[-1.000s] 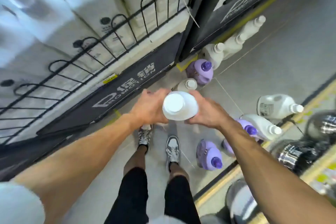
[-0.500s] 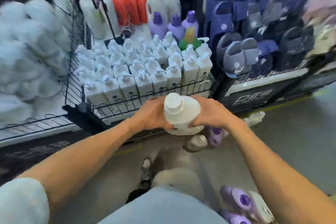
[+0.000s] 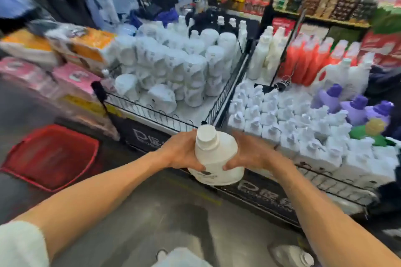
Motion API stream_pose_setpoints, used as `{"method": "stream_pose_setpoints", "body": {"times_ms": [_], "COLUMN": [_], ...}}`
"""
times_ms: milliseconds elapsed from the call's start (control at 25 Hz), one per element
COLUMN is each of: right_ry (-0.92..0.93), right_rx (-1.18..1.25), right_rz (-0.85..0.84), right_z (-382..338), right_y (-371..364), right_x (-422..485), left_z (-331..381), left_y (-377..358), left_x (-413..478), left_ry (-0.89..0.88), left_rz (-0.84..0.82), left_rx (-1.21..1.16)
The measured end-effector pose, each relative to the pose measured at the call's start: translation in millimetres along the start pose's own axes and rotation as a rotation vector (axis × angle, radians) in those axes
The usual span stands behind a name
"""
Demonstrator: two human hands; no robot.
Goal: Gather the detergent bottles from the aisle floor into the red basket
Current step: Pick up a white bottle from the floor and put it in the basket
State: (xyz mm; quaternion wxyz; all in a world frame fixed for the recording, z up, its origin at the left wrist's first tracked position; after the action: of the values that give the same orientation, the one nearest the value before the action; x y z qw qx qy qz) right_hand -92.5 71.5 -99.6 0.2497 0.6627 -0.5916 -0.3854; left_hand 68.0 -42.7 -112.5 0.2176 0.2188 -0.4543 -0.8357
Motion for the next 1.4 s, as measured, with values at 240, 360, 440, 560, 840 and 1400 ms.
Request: {"method": "stream_pose_setpoints", "body": {"times_ms": [240,360,440,560,840,1400], "right_ry": [0.226,0.344,0.423,0.545,0.718,0.694], "right_rx": [-0.109,-0.131,-0.164,-0.195,-0.181,-0.208], "right_rz": [-0.136,-0.190,-0.231,-0.313,-0.463,-0.658], "right_z": [-135,-205,-247,-300,-389,-513], "right_y": [-52,-81,-97,-125,-188,-318], "right_x": [150,217,257,319,473,712], "left_z": [-158,-235,-278,-336,-476,-733], "left_y": [86,127,148,168,214,284], "left_x": [-82,-122,-147,-176,-192,-203], "left_ry": [0.270,0.417,0.494,0.616,0.842,1.023], "left_rz": [0.158,0.239,0.289,0.351,0.383,0.281], "left_rx": [-0.011,-0.027,-0.056,-0.106,-0.169,-0.265]}}
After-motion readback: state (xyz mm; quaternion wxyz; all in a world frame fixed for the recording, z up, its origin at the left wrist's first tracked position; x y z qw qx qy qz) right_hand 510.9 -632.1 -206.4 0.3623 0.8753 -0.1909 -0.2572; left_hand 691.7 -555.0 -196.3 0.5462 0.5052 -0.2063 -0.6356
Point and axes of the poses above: each hand's wrist, its own x-axis towards the middle knuckle, its own y-axis out of the back of the hand, z = x × y, the point moved 6 cm from there along x, towards the middle knuckle, and after that the axes turned 12 degrees about y, right-handed, at the moved point
